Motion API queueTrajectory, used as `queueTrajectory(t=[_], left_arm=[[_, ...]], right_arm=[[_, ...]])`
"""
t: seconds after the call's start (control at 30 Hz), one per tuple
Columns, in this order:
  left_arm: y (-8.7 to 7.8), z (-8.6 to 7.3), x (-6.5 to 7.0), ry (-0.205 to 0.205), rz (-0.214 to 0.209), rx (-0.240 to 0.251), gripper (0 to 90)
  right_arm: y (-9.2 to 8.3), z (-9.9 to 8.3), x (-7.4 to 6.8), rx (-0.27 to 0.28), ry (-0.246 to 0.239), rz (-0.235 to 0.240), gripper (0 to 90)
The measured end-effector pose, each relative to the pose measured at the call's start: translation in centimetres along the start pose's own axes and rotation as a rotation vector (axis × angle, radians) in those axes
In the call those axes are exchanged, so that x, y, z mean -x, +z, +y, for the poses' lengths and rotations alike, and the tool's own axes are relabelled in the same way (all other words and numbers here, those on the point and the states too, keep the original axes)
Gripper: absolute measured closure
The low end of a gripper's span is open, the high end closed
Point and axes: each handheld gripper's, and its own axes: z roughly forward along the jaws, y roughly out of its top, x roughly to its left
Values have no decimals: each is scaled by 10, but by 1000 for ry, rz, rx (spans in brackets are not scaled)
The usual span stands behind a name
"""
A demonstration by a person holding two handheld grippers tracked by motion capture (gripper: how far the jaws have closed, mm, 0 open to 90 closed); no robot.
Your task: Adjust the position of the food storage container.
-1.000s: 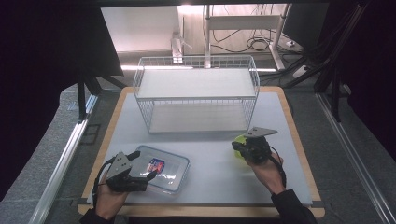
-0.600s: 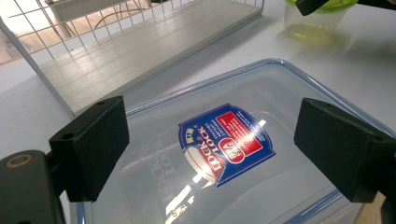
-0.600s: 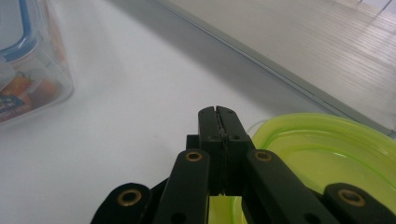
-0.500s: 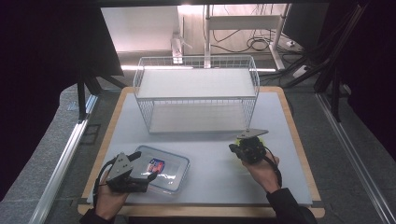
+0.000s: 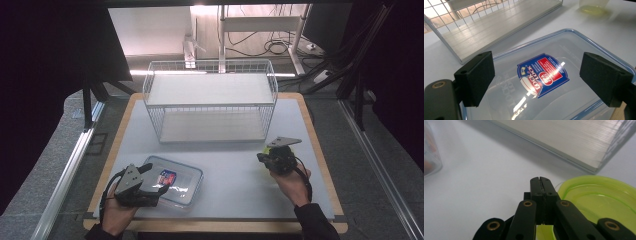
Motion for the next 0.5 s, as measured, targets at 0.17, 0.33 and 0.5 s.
queueTrajectory(t=[0.17,0.33,0.5], left_arm=[[0,0,0,-5,-3,2,128],[-1,0,-1,-9,-4,0,128],[-1,0,-1,-13,-6,-1,128]], right_arm=[[-7,-6,11,3,24,-29,900],[-13,-11,24,8,65,-52,900],[-17,-14,34,17,90,-70,900]])
